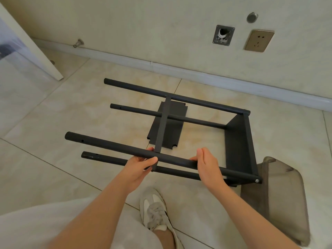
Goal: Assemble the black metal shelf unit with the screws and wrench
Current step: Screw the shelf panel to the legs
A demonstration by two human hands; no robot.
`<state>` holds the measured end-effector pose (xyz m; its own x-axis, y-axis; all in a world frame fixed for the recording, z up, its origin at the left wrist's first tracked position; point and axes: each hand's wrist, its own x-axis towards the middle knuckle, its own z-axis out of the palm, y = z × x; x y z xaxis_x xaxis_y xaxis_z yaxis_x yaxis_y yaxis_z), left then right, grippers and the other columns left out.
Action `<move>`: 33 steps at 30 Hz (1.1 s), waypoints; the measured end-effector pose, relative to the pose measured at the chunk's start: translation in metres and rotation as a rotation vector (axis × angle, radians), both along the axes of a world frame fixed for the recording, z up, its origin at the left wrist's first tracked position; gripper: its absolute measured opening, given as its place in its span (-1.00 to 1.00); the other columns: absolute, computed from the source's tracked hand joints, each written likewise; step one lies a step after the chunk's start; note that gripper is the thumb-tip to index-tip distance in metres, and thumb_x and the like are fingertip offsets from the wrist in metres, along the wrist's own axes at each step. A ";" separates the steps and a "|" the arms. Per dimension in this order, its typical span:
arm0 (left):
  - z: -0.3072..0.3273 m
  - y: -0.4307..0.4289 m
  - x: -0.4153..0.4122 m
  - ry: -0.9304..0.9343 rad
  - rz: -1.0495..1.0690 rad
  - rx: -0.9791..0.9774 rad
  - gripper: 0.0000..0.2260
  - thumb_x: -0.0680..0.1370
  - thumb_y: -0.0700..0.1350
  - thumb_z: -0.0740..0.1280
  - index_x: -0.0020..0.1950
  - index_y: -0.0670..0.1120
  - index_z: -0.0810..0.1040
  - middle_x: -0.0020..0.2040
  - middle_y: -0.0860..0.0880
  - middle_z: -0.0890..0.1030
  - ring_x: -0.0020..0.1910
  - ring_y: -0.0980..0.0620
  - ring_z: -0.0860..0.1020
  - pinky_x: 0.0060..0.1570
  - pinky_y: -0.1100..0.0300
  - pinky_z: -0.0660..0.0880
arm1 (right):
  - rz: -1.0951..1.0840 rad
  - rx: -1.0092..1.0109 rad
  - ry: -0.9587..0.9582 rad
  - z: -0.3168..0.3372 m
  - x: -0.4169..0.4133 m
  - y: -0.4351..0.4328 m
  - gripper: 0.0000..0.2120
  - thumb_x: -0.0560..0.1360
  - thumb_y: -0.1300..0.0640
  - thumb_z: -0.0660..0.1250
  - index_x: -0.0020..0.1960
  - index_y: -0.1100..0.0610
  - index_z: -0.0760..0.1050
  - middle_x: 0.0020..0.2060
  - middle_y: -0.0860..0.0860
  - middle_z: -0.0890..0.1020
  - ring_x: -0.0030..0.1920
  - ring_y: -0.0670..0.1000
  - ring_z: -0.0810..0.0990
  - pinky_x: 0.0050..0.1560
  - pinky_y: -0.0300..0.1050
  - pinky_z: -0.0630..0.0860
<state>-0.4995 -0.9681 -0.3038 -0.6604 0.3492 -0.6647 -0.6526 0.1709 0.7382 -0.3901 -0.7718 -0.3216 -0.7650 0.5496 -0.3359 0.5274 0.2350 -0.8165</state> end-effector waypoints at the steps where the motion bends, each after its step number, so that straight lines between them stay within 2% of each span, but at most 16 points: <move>1: -0.005 -0.001 -0.001 -0.007 -0.002 -0.015 -0.64 0.56 -0.29 0.40 0.32 -0.01 0.53 0.28 -0.10 0.60 0.31 -0.06 0.52 0.44 -0.03 0.35 | 0.005 0.004 -0.009 -0.002 0.000 0.000 -0.71 0.70 0.01 -0.03 -0.08 0.05 0.37 -0.17 0.00 0.62 -0.13 -0.08 0.59 -0.14 -0.28 0.42; 4: -0.020 -0.005 -0.003 -0.030 0.006 -0.043 -0.62 0.55 -0.27 0.42 0.33 0.00 0.50 0.30 -0.11 0.59 0.35 -0.09 0.50 0.43 -0.06 0.37 | 0.034 0.013 -0.033 -0.006 -0.002 0.000 -0.72 0.70 0.00 -0.02 -0.07 0.06 0.37 -0.15 0.02 0.62 -0.12 -0.08 0.59 -0.12 -0.24 0.44; 9: -0.036 -0.007 -0.002 -0.064 0.029 -0.019 -0.57 0.54 -0.26 0.43 0.35 0.04 0.46 0.27 -0.05 0.59 0.28 -0.02 0.53 0.35 -0.02 0.43 | 0.074 0.069 -0.036 -0.016 -0.002 0.000 -0.71 0.69 -0.02 -0.02 -0.09 0.05 0.36 -0.18 -0.03 0.61 -0.10 -0.06 0.59 0.02 -0.06 0.55; 13: -0.040 -0.003 -0.007 -0.070 0.074 -0.037 -0.69 0.54 -0.26 0.44 0.27 -0.13 0.54 0.19 -0.10 0.64 0.25 -0.04 0.57 0.20 0.08 0.52 | 0.085 0.066 -0.032 -0.022 -0.005 0.001 -0.70 0.69 -0.03 -0.03 -0.11 0.05 0.35 -0.17 -0.03 0.62 -0.06 -0.02 0.59 0.04 0.02 0.55; 16: -0.044 0.000 -0.003 -0.108 0.143 -0.043 -0.78 0.56 -0.27 0.41 0.20 -0.17 0.58 0.14 -0.13 0.66 0.19 -0.02 0.60 0.08 0.13 0.58 | 0.107 0.085 -0.059 -0.025 -0.007 -0.001 -0.71 0.70 -0.03 -0.03 -0.12 0.03 0.33 -0.16 -0.03 0.62 -0.02 0.03 0.57 0.09 0.10 0.53; 18: -0.047 -0.002 -0.001 -0.118 0.162 -0.028 -0.80 0.57 -0.27 0.40 0.19 -0.17 0.59 0.13 -0.12 0.67 0.16 -0.01 0.62 -0.01 0.17 0.62 | 0.109 0.099 -0.057 -0.027 -0.006 -0.001 -0.71 0.69 -0.04 -0.04 -0.12 0.01 0.32 -0.17 -0.05 0.62 -0.02 0.05 0.56 0.08 0.11 0.53; 23: -0.051 -0.001 -0.001 -0.098 0.144 -0.038 -0.79 0.56 -0.25 0.43 0.20 -0.17 0.60 0.11 -0.11 0.69 0.14 0.00 0.64 0.01 0.18 0.63 | 0.120 0.138 -0.055 -0.031 -0.006 0.002 -0.72 0.69 -0.03 -0.04 -0.14 -0.03 0.30 -0.18 -0.08 0.61 -0.05 0.05 0.57 0.02 0.07 0.54; 25: -0.052 0.001 0.000 -0.062 0.135 -0.066 -0.80 0.55 -0.23 0.44 0.17 -0.14 0.62 0.08 -0.08 0.70 0.12 0.02 0.65 -0.06 0.24 0.63 | 0.120 0.150 -0.056 -0.032 -0.008 0.005 -0.73 0.69 -0.03 -0.04 -0.13 -0.05 0.30 -0.18 -0.08 0.60 -0.06 0.05 0.57 0.01 0.05 0.55; 27: -0.054 0.002 -0.002 -0.010 0.101 -0.136 -0.82 0.54 -0.17 0.46 0.13 -0.12 0.64 0.03 -0.05 0.73 0.07 0.05 0.68 -0.06 0.28 0.62 | 0.126 0.160 -0.055 -0.031 -0.010 0.009 -0.74 0.70 -0.02 -0.03 -0.13 -0.05 0.29 -0.18 -0.08 0.61 -0.07 0.05 0.57 0.01 0.05 0.55; 30: -0.055 0.005 -0.004 0.060 -0.096 -0.372 -0.76 0.54 0.04 0.45 0.02 -0.13 0.66 -0.16 0.00 0.75 -0.13 0.07 0.73 0.09 0.14 0.62 | 0.134 0.169 -0.045 -0.030 -0.010 0.014 -0.74 0.69 -0.01 -0.04 -0.14 -0.04 0.29 -0.20 0.01 0.63 -0.11 0.07 0.58 0.03 0.09 0.53; 31: -0.054 0.007 -0.005 0.090 -0.197 -0.468 -0.68 0.54 0.12 0.41 -0.02 -0.15 0.65 -0.22 -0.01 0.74 -0.21 0.07 0.73 0.06 0.11 0.63 | 0.133 0.170 -0.041 -0.029 -0.010 0.016 -0.73 0.69 -0.02 -0.03 -0.14 -0.04 0.29 -0.20 0.02 0.63 -0.12 0.07 0.58 0.03 0.11 0.53; 33: -0.050 0.013 -0.011 0.174 -0.431 -0.653 -0.54 0.56 0.25 0.30 -0.10 -0.17 0.64 -0.32 0.01 0.72 -0.31 0.09 0.71 -0.11 0.15 0.64 | 0.123 0.158 -0.032 -0.027 -0.012 0.020 -0.73 0.69 -0.01 -0.03 -0.14 -0.04 0.29 -0.21 0.01 0.63 -0.11 0.07 0.58 0.02 0.12 0.52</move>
<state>-0.5108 -0.9552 -0.3540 -0.6687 0.1731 -0.7231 -0.3156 0.8145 0.4868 -0.4019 -0.7514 -0.3485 -0.8198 0.5007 -0.2780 0.5120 0.4232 -0.7475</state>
